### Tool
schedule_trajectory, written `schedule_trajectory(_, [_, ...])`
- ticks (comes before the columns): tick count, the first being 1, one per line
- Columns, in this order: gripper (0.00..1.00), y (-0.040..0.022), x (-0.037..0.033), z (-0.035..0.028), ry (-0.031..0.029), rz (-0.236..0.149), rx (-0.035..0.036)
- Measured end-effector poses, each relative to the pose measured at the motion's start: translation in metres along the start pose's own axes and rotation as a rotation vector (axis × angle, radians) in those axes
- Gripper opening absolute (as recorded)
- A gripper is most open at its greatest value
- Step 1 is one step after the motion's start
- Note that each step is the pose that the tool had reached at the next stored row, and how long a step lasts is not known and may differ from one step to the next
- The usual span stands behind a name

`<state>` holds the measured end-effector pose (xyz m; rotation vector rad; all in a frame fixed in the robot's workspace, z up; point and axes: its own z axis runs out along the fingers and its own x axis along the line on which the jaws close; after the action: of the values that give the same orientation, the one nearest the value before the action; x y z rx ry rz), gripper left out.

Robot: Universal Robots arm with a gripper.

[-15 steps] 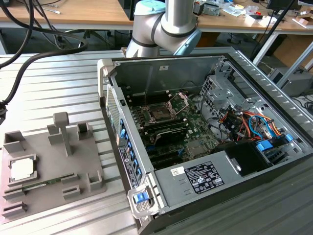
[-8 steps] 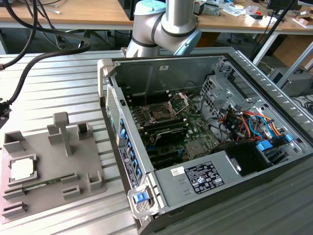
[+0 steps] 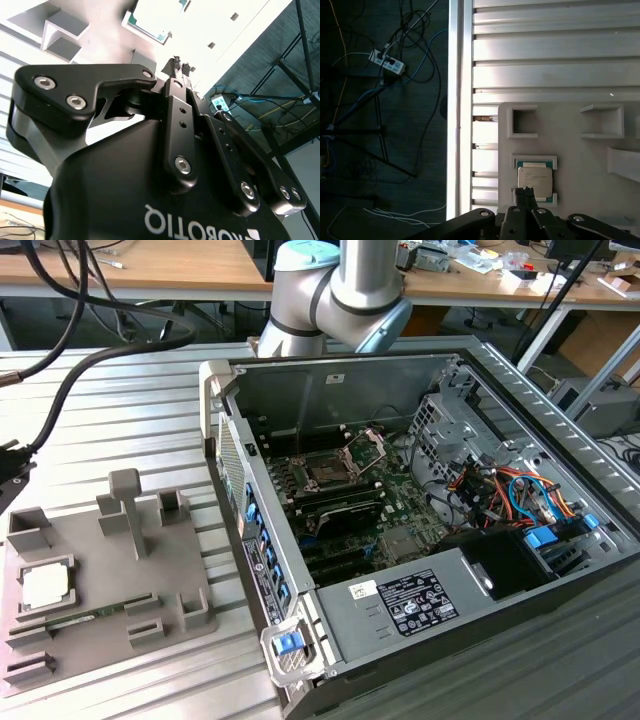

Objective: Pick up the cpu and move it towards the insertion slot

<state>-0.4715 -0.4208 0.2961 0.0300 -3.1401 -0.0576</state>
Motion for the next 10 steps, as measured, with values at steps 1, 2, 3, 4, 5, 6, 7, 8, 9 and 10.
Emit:
schedule_trajectory(1, [0.11,0.0,-0.0021,0.0002,0.0,0.0,0.0001])
schedule_trajectory(2, [0.11,-0.0001,-0.0029,0.0002,0.0,0.0,0.0])
schedule_trajectory(3, [0.11,-0.0001,-0.0034,0.0003,-0.0001,0.0,0.0])
schedule_trajectory(4, [0.11,-0.0001,-0.0037,0.0003,0.0,0.0,0.0])
schedule_trajectory(5, [0.11,-0.0001,-0.0043,0.0003,0.0,0.0,0.0])
schedule_trajectory(6, [0.11,-0.0001,-0.0046,0.0003,0.0,0.0,0.0])
schedule_trajectory(7, [0.11,-0.0001,-0.0051,0.0003,0.0001,0.0,0.0001])
schedule_trajectory(8, [0.11,-0.0001,-0.0056,0.0003,0.0001,0.0,0.0001])
schedule_trajectory(9, [0.11,-0.0001,-0.0062,0.0004,0.0,0.0,0.0001])
schedule_trajectory(10, [0.11,-0.0001,-0.0065,0.0004,0.0,0.0,0.0])
